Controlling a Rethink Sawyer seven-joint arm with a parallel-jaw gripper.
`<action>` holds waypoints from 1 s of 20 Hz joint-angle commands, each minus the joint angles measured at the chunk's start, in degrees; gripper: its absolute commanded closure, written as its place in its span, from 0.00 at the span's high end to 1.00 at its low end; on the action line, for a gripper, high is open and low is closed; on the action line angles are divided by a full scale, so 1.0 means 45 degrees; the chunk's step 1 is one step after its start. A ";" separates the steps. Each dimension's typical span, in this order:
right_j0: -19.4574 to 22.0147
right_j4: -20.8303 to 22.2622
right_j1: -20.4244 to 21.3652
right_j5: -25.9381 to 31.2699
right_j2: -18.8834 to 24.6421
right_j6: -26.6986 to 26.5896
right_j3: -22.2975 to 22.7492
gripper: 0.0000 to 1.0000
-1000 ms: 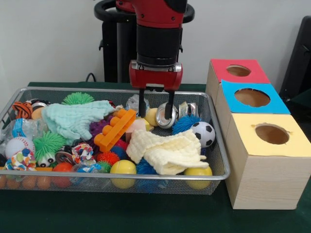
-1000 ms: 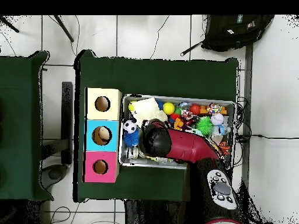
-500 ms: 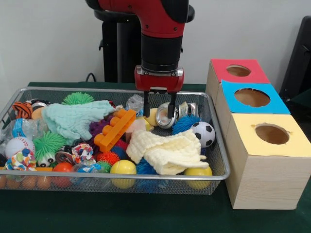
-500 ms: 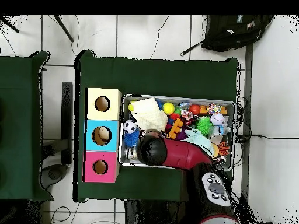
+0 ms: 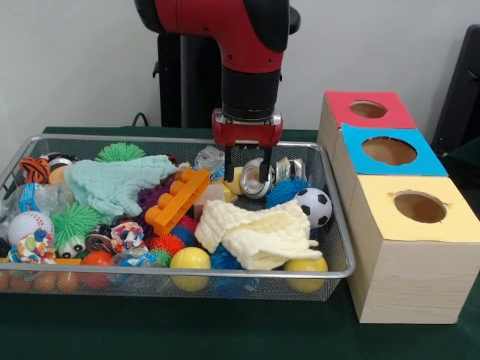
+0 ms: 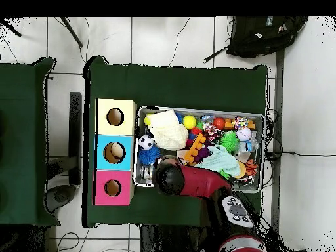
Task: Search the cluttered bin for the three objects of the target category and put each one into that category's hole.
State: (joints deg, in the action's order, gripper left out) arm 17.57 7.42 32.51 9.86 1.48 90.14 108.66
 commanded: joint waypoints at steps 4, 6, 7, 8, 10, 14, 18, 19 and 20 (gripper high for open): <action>0.0393 0.0773 -0.1513 -0.1763 0.0132 0.2030 0.0739 1.00; 0.0433 0.0855 -0.1725 -0.1923 0.0154 0.2036 0.0836 1.00; 0.0455 0.0891 -0.1812 -0.1995 0.0163 0.2037 0.0883 1.00; 0.0466 0.0896 -0.1858 -0.2042 0.0166 0.2028 0.0930 1.00; 0.0503 0.0901 -0.1938 -0.2115 0.0162 0.1988 0.1045 1.00; 0.0565 0.0936 -0.1941 -0.2192 0.0134 0.1998 0.1387 1.00; 0.0644 0.0942 -0.1820 -0.2182 0.0131 0.1961 0.1698 1.00; 0.0679 0.0939 -0.1833 -0.2175 0.0151 0.1934 0.1726 1.00; 0.0700 0.0933 -0.1849 -0.2197 0.0163 0.1921 0.1752 1.00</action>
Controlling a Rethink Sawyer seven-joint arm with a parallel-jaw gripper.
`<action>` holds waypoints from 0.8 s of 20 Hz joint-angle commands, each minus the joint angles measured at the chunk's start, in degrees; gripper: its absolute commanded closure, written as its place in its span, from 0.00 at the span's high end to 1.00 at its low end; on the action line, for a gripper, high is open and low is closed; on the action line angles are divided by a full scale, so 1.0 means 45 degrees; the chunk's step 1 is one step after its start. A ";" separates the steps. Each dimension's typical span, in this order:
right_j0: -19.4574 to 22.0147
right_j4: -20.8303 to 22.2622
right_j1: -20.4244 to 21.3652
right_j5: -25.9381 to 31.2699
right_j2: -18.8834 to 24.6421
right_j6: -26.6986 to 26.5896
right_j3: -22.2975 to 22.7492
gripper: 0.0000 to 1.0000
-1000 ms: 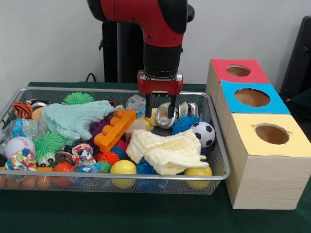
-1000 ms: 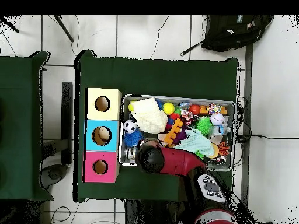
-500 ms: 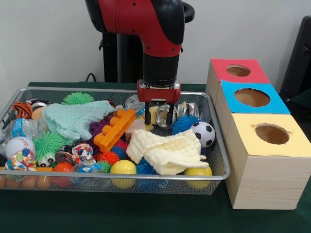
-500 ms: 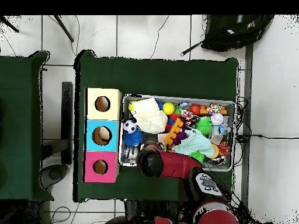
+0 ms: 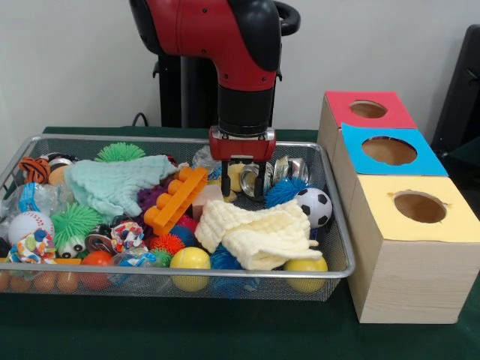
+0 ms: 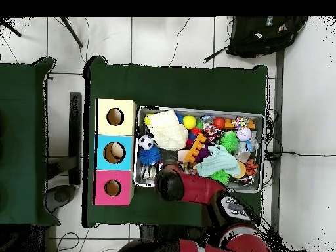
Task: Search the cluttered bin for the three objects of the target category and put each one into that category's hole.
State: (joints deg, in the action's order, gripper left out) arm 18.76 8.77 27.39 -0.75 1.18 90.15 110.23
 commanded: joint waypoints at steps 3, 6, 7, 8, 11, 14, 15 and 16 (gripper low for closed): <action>0.0449 0.0587 -0.0730 0.0054 0.0223 0.1932 0.1452 1.00; 0.0393 0.0540 -0.0752 -0.0087 0.0107 0.1928 0.1395 1.00; 0.0375 0.0539 -0.0758 -0.0092 0.0012 0.1880 0.1332 1.00; 0.0400 0.0545 -0.0755 -0.0058 -0.0021 0.1824 0.1302 1.00; 0.0522 0.0666 -0.0701 0.0093 -0.0235 0.1582 0.1212 1.00; 0.0653 0.0811 -0.0625 0.0186 -0.0448 0.1400 0.1203 1.00; 0.0714 0.0867 -0.0593 0.0229 -0.0526 0.1327 0.1197 1.00; 0.0755 0.0908 -0.0582 0.0231 -0.0565 0.1289 0.1202 1.00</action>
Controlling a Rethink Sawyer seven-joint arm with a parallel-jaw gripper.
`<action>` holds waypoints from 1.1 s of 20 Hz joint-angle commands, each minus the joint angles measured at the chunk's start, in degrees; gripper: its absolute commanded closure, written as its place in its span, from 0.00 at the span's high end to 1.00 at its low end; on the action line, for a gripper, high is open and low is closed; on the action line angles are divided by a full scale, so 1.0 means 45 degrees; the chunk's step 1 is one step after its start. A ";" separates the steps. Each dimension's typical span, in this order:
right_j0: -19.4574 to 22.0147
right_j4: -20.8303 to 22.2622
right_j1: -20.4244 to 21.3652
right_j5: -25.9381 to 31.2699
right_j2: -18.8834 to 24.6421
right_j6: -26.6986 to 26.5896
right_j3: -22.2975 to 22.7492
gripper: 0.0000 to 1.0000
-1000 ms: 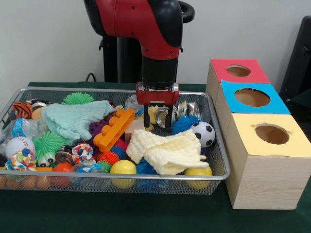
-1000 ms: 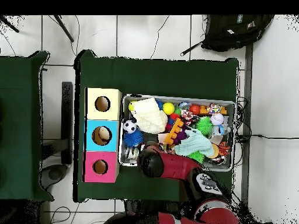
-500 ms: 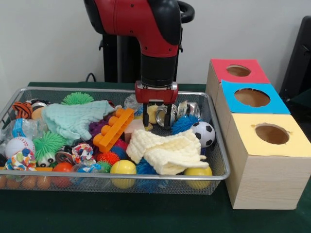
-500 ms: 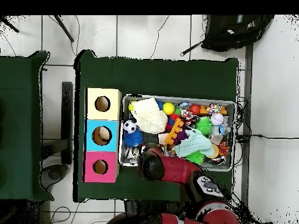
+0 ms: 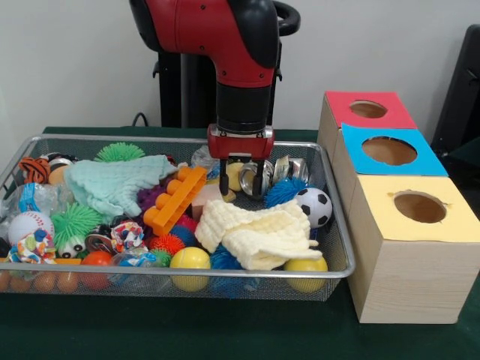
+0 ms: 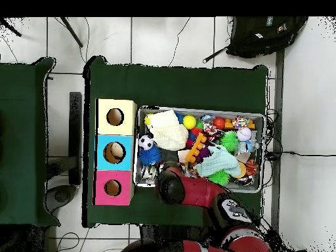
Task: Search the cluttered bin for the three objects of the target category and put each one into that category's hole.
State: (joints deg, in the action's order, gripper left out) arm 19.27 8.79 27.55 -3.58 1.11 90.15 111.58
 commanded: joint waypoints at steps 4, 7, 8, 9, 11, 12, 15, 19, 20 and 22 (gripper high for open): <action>0.0992 0.1114 -0.0676 0.1061 -0.0636 0.1057 0.0876 1.00; 0.1143 0.1351 -0.0713 0.1061 -0.0759 0.0940 0.0801 1.00; 0.1191 0.1416 -0.0737 0.1046 -0.0776 0.0938 0.0786 1.00; 0.1260 0.1496 -0.0824 0.0990 -0.0801 0.0919 0.0742 1.00; 0.1369 0.1622 -0.0923 0.0945 -0.0836 0.0884 0.0650 1.00; 0.1407 0.1675 -0.0942 0.0945 -0.0857 0.0868 0.0616 1.00; 0.1528 0.1841 -0.0966 0.0962 -0.0965 0.0779 0.0505 1.00; 0.1746 0.2093 -0.1014 0.1000 -0.1062 0.0665 0.0373 1.00; 0.1793 0.2146 -0.1026 0.1018 -0.1065 0.0649 0.0344 1.00; 0.1898 0.2273 -0.1024 0.1077 -0.1064 0.0602 0.0274 1.00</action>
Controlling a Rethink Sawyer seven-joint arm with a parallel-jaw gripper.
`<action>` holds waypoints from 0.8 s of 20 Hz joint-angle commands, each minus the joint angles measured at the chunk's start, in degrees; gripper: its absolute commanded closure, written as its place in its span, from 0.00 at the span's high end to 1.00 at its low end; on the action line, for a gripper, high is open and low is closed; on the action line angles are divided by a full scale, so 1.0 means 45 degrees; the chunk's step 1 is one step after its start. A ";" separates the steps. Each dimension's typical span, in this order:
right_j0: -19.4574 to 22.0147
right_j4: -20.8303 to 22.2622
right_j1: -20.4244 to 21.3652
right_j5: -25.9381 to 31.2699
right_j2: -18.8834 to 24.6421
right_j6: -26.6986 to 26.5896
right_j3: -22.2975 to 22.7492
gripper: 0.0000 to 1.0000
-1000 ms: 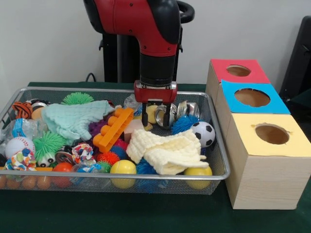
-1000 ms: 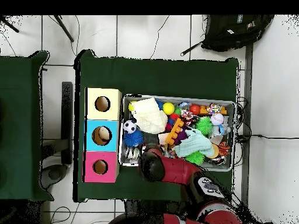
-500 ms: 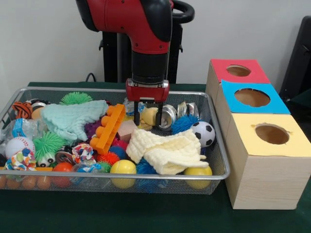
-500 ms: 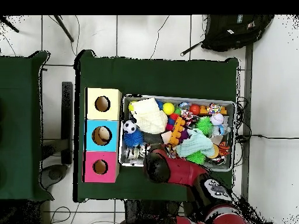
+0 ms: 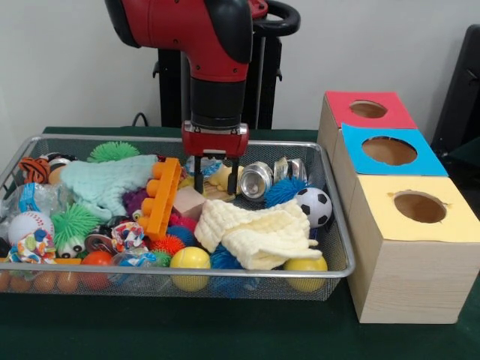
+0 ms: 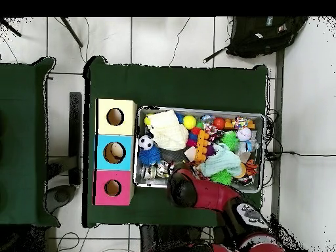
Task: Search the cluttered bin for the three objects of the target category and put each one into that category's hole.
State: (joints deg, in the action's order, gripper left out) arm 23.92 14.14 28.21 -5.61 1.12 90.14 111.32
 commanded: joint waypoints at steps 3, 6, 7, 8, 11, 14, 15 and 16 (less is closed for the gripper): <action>0.1103 0.1340 -0.1269 0.1504 -0.1010 0.0494 0.0165 1.00; 0.1341 0.1628 -0.1304 0.1626 -0.1047 0.0326 0.0030 1.00; 0.1373 0.1719 -0.1290 0.1635 -0.1108 0.0312 0.0005 1.00; 0.1405 0.1810 -0.1276 0.1645 -0.1168 0.0298 -0.0020 1.00; 0.1568 0.2122 -0.1236 0.1736 -0.1193 0.0252 -0.0192 1.00; 0.1810 0.2387 -0.1154 0.1962 -0.1085 0.0126 -0.0359 1.00; 0.2024 0.2513 -0.1103 0.2086 -0.1036 -0.0015 -0.0427 1.00; 0.2052 0.2558 -0.1064 0.2128 -0.1037 -0.0033 -0.0446 1.00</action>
State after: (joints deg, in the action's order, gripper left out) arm 29.17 20.35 26.91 -5.14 -0.96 90.15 110.60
